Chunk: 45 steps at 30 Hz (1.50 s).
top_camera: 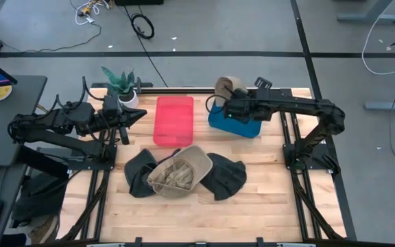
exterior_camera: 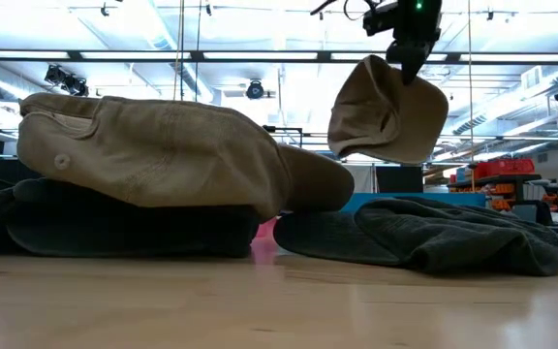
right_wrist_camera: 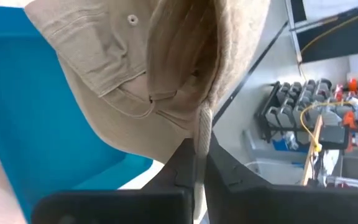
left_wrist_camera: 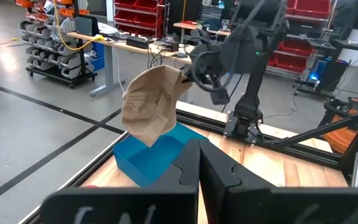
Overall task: Pick & Place hat
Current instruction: Put the right brown cap into the blue bin
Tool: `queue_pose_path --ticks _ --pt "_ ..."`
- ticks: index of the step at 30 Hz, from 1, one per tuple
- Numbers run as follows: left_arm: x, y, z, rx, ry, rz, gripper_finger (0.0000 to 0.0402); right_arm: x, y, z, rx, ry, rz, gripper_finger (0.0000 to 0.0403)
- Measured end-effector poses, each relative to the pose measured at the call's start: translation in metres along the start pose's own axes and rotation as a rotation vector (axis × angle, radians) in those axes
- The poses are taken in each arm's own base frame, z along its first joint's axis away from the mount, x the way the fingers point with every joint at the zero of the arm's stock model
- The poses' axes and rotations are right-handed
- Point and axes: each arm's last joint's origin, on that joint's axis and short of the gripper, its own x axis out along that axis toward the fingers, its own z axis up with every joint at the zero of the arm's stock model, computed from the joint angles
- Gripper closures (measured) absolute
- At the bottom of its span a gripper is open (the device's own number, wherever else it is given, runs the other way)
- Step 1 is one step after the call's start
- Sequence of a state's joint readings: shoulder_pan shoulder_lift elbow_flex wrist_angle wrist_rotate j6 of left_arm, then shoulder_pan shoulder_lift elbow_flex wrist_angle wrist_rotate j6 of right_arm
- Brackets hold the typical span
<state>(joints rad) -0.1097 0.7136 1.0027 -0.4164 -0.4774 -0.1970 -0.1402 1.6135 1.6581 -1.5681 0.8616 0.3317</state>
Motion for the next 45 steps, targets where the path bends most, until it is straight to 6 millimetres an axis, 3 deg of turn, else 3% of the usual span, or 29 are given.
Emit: queue_pose_path --ticks 3,12,23,26,30,34,45 --pt "0.000 0.000 0.000 -0.004 0.000 0.000 0.0399 -0.007 -0.002 -0.001 0.024 -0.043 0.004 0.0394" --pt "0.000 0.001 0.000 -0.026 -0.005 0.028 0.0399 -0.061 -0.013 -0.010 0.036 -0.387 0.220 0.0394" --pt "0.007 -0.001 -0.002 -0.043 0.002 0.084 0.0399 -0.062 -0.021 -0.016 0.150 -0.382 0.134 0.0394" --pt "0.011 -0.002 -0.003 -0.033 0.009 0.115 0.0399 -0.066 -0.019 -0.012 0.156 -0.418 0.176 0.0394" --pt "0.020 -0.004 -0.006 -0.017 0.013 0.196 0.0394 -0.076 -0.010 -0.008 0.024 -0.501 0.339 0.0394" --pt "0.031 -0.007 -0.002 -0.031 -0.030 0.179 0.0348 -0.089 -0.002 -0.005 -0.044 -0.594 0.474 0.0394" --pt "0.070 -0.008 0.009 -0.153 -0.133 0.006 0.0139 -0.100 0.001 0.012 -0.032 -0.768 0.512 0.0394"
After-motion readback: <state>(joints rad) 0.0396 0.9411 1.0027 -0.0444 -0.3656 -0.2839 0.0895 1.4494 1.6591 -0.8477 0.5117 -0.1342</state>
